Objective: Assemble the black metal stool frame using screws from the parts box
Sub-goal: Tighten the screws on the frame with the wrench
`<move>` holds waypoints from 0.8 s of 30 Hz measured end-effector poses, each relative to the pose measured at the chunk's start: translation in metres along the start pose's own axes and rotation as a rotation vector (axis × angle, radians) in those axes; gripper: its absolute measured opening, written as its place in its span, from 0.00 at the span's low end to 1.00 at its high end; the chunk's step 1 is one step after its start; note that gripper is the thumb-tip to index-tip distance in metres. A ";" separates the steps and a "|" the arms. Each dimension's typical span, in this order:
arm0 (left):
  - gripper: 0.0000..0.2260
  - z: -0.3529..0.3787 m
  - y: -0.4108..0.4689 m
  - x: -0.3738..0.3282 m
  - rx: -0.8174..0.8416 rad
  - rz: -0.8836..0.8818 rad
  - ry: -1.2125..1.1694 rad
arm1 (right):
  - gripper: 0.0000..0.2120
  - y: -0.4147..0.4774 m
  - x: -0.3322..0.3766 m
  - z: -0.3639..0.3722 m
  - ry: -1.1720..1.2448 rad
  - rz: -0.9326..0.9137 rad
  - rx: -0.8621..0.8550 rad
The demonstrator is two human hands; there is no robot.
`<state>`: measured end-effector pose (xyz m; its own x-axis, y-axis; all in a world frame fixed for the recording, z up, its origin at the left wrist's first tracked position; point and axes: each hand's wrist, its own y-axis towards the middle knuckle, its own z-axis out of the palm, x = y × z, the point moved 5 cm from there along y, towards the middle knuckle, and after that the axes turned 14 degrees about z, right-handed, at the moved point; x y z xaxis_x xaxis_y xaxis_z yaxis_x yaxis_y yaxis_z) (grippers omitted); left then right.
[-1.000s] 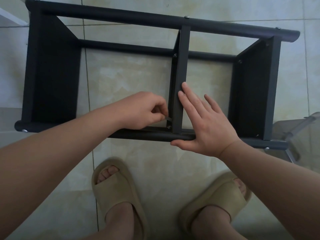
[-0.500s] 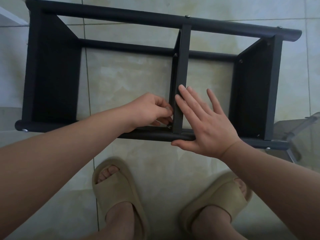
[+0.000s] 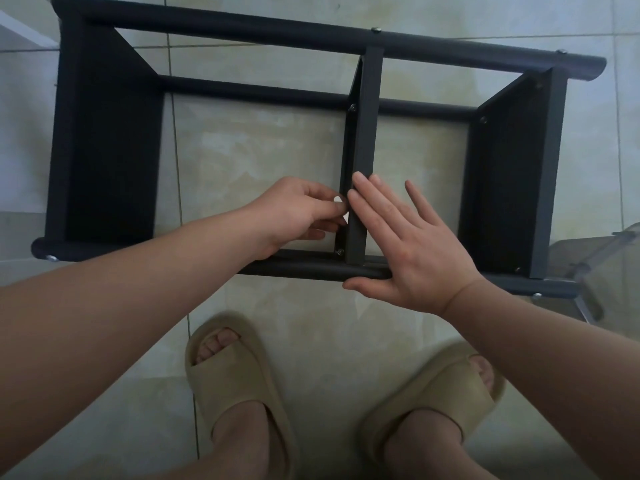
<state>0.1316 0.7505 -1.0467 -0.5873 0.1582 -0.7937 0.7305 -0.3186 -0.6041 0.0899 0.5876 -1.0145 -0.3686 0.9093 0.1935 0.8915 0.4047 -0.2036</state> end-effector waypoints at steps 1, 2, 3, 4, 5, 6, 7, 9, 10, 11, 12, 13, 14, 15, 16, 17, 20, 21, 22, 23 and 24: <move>0.03 0.000 0.000 0.000 0.001 0.001 -0.010 | 0.47 0.000 0.000 0.000 0.000 0.000 -0.004; 0.03 0.000 0.000 0.000 0.004 0.000 -0.016 | 0.47 0.000 0.000 -0.001 0.000 -0.001 -0.011; 0.03 -0.001 0.000 0.000 0.005 -0.002 -0.017 | 0.47 0.000 0.000 -0.001 0.001 -0.002 -0.017; 0.03 -0.001 0.000 0.001 0.008 -0.003 -0.012 | 0.47 -0.001 0.000 -0.001 0.003 -0.003 -0.023; 0.03 -0.002 0.000 0.002 0.014 -0.003 -0.001 | 0.47 -0.001 0.000 -0.002 0.004 -0.003 -0.026; 0.03 -0.002 0.000 0.002 0.024 -0.002 0.015 | 0.47 -0.001 0.000 -0.002 0.003 -0.001 -0.026; 0.03 -0.002 -0.001 0.002 0.034 0.000 0.032 | 0.47 -0.001 0.000 -0.002 -0.002 0.000 -0.024; 0.03 -0.002 -0.001 0.002 0.038 0.004 0.053 | 0.47 -0.001 0.001 -0.002 -0.015 0.000 -0.023; 0.03 -0.003 -0.001 0.002 0.032 0.007 0.054 | 0.48 -0.001 0.001 -0.002 -0.018 0.001 -0.025; 0.03 -0.003 -0.001 0.001 0.024 0.010 0.051 | 0.48 -0.001 0.000 -0.002 -0.017 0.004 -0.027; 0.03 -0.004 -0.001 0.001 0.014 0.014 0.044 | 0.49 -0.001 0.000 -0.002 -0.017 0.010 -0.027; 0.03 -0.004 0.000 0.000 0.003 0.018 0.035 | 0.50 -0.001 0.000 -0.002 -0.017 0.017 -0.024; 0.03 -0.005 0.000 0.000 -0.008 0.024 0.027 | 0.50 -0.001 0.000 -0.001 -0.016 0.021 -0.021; 0.03 -0.005 0.001 -0.001 -0.017 0.032 0.022 | 0.50 -0.001 0.000 -0.001 -0.015 0.022 -0.021; 0.03 -0.005 0.001 -0.002 -0.022 0.042 0.019 | 0.50 -0.001 0.000 -0.001 -0.012 0.023 -0.023; 0.03 -0.005 0.002 -0.002 -0.022 0.054 0.016 | 0.50 -0.001 0.000 -0.001 -0.008 0.023 -0.024; 0.03 -0.003 0.002 -0.004 -0.002 0.068 0.022 | 0.50 -0.001 0.000 0.000 -0.006 0.024 -0.018; 0.04 -0.002 0.002 -0.004 0.010 0.067 0.034 | 0.50 0.000 0.000 0.000 -0.008 0.025 -0.015; 0.04 -0.001 0.001 -0.003 0.020 0.065 0.048 | 0.50 0.000 -0.001 0.000 -0.009 0.025 -0.013; 0.04 0.000 0.001 -0.003 0.028 0.061 0.057 | 0.50 0.000 -0.001 0.000 -0.010 0.025 -0.010; 0.04 0.000 0.000 -0.002 0.033 0.054 0.061 | 0.50 0.000 -0.001 0.000 -0.011 0.024 -0.009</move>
<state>0.1327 0.7499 -1.0449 -0.5241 0.1964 -0.8287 0.7481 -0.3588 -0.5582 0.0898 0.5868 -1.0144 -0.3495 0.9198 0.1783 0.9024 0.3817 -0.1999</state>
